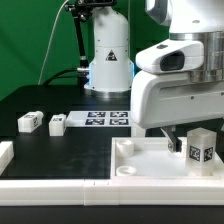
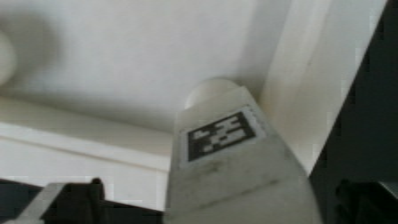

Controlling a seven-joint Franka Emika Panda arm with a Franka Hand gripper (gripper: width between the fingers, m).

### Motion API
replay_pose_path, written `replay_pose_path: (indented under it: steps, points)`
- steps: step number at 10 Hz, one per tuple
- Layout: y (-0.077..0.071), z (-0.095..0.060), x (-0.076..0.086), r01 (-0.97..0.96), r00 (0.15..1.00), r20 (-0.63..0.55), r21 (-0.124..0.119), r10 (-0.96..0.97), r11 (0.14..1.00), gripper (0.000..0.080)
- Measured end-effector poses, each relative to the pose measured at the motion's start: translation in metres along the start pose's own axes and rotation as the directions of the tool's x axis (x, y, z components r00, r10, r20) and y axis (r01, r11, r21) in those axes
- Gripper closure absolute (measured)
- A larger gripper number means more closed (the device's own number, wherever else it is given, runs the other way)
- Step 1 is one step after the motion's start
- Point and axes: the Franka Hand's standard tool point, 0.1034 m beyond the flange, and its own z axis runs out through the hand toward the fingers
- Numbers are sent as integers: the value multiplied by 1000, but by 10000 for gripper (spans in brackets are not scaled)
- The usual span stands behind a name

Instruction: Assemble one leg

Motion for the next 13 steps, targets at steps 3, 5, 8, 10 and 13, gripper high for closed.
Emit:
replay_pose_path:
  steps: [3, 5, 8, 10, 13]
  points:
    - [0, 0, 0, -27, 1000, 0, 1, 27, 1000, 393]
    - [0, 0, 0, -60, 998, 0, 1, 60, 998, 511]
    - [-3, 0, 0, -354, 935, -6, 8, 355, 935, 511]
    - [-6, 1, -2, -566, 824, -21, 9, 566, 824, 511]
    - [1, 1, -5, -782, 622, -44, 10, 782, 623, 509]
